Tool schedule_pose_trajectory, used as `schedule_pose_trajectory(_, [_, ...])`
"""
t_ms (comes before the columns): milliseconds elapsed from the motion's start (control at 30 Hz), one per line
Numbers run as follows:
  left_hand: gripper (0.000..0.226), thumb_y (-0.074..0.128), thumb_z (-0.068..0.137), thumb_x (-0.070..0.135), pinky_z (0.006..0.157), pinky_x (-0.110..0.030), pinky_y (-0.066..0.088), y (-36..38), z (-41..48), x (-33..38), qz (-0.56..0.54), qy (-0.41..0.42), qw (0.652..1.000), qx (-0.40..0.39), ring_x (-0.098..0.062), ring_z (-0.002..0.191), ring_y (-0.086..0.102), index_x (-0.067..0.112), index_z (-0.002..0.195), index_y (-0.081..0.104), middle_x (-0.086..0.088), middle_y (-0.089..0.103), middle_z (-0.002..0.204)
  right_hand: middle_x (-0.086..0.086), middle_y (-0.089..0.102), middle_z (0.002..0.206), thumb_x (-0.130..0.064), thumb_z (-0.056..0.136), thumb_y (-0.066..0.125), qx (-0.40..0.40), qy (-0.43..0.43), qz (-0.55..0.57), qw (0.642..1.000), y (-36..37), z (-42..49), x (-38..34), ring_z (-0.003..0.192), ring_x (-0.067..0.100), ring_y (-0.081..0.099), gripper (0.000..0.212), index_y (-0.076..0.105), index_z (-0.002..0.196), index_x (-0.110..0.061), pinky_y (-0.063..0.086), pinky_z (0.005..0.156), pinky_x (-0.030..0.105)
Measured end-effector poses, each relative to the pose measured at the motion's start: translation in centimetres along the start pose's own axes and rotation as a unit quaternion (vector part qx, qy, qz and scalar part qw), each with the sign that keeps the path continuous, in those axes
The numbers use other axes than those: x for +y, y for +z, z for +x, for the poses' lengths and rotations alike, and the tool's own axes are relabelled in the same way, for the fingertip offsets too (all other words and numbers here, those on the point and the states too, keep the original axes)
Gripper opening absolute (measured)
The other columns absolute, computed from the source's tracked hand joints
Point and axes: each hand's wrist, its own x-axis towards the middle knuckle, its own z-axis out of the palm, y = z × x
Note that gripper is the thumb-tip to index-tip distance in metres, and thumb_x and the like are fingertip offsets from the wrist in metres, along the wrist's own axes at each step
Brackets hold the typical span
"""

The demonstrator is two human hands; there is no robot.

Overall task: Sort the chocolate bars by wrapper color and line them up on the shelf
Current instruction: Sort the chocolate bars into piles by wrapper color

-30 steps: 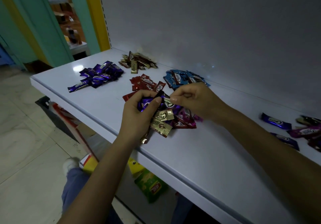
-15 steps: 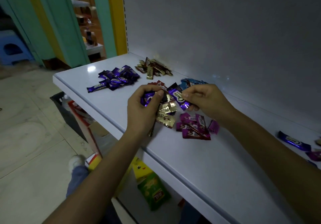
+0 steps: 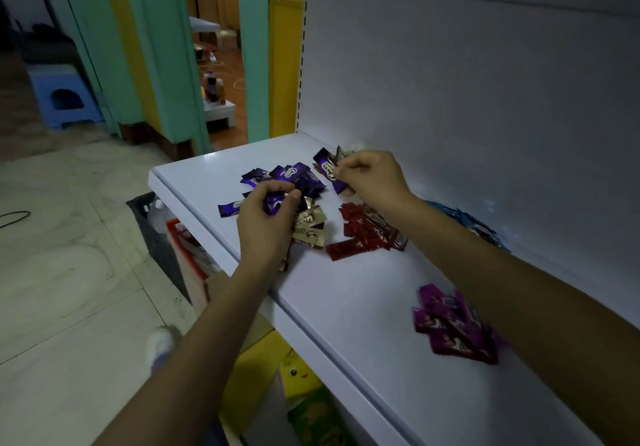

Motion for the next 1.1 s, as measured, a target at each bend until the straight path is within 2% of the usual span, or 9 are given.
schedule_pose_trajectory(100, [0.009,0.066,0.089,0.023,0.085,-0.044,0.054,-0.1,-0.3,-0.1,0.0,0.02,1.0,0.003,-0.014,0.094,0.065,0.032,0.091,0.064,0.008,0.069,0.096,-0.004,0.067,0.08,-0.025,0.088,0.065,0.043,-0.064,-0.115,0.99,3.1,2.8,-0.7,0.075,0.014,0.063,0.009,0.071,0.09,-0.018,0.054,0.073,0.032])
schedule_pose_trajectory(233, [0.01,0.065,0.09,0.02,0.084,-0.041,0.055,-0.1,-0.2,-0.3,-0.019,0.021,1.0,0.005,-0.011,0.09,0.067,0.03,0.093,0.065,0.009,0.07,0.094,-0.004,0.066,0.083,-0.031,0.088,0.062,0.021,-0.097,-0.249,0.963,6.8,4.9,-0.3,0.073,0.015,0.059,0.011,0.067,0.092,-0.022,0.041,0.057,0.025])
schedule_pose_trajectory(400, [0.009,0.065,0.09,0.017,0.083,-0.033,0.055,0.2,0.2,-0.3,-0.04,0.005,0.999,0.028,-0.006,0.088,0.066,0.02,0.099,0.066,0.006,0.069,0.096,-0.01,0.055,0.068,-0.025,0.088,0.064,-0.054,-0.083,-0.155,0.983,8.7,6.4,0.8,0.068,0.012,0.055,0.011,0.065,0.092,-0.015,0.041,0.057,0.025])
schedule_pose_trajectory(500, [0.01,0.065,0.089,0.016,0.082,-0.028,0.054,0.3,0.2,-0.2,-0.033,0.01,0.999,0.029,-0.005,0.089,0.065,0.02,0.099,0.066,0.008,0.069,0.096,-0.002,0.067,0.09,-0.027,0.09,0.061,-0.086,-0.083,-0.178,0.977,8.7,7.4,0.8,0.082,0.015,0.06,0.012,0.068,0.094,-0.018,0.047,0.07,0.028])
schedule_pose_trajectory(600, [0.011,0.067,0.088,0.019,0.086,-0.034,0.054,0.2,0.2,-0.2,-0.028,0.009,0.999,0.02,-0.007,0.093,0.065,0.026,0.096,0.065,0.012,0.069,0.097,-0.002,0.068,0.109,-0.027,0.092,0.057,-0.109,-0.095,-0.204,0.968,8.1,7.6,0.7,0.094,0.015,0.061,0.018,0.071,0.101,-0.019,0.045,0.079,0.028])
schedule_pose_trajectory(767, [0.011,0.066,0.089,0.02,0.088,-0.038,0.054,0.0,-0.1,0.1,-0.027,0.012,0.999,-0.011,-0.009,0.097,0.064,0.028,0.097,0.065,0.011,0.068,0.099,-0.004,0.062,0.075,-0.034,0.098,0.048,-0.076,-0.098,-0.094,0.988,5.6,4.8,-0.8,0.062,0.006,0.053,0.031,0.067,0.107,-0.012,0.041,0.066,0.024])
schedule_pose_trajectory(867, [0.009,0.061,0.093,0.027,0.086,-0.041,0.054,-0.1,-0.2,0.1,-0.009,0.029,0.999,-0.032,-0.01,0.095,0.064,0.036,0.094,0.062,0.012,0.068,0.099,0.004,0.064,0.073,-0.046,0.099,0.038,-0.167,-0.039,-0.01,0.985,3.4,2.4,-1.4,0.059,0.011,0.056,0.045,0.067,0.105,-0.012,0.045,0.055,0.021])
schedule_pose_trajectory(1000, [0.017,0.048,0.097,0.038,0.083,-0.05,0.052,-0.4,-0.2,0.3,-0.003,0.022,0.999,-0.042,-0.017,0.089,0.065,0.033,0.094,0.063,0.005,0.068,0.091,0.0,0.067,0.086,-0.031,0.093,0.056,-0.25,-0.059,-0.002,0.967,1.6,-0.2,-0.8,0.073,0.007,0.066,0.025,0.062,0.113,-0.017,0.054,0.065,0.022])
schedule_pose_trajectory(1100, [0.028,0.039,0.094,0.045,0.083,-0.053,0.051,-0.6,-0.1,0.4,0.008,0.017,0.998,-0.067,-0.022,0.089,0.065,0.032,0.092,0.064,0.0,0.068,0.089,0.014,0.07,0.092,-0.013,0.083,0.071,-0.263,-0.075,0.009,0.962,1.9,-0.7,-0.6,0.087,0.026,0.069,0.039,0.057,0.12,-0.015,0.057,0.083,0.041])
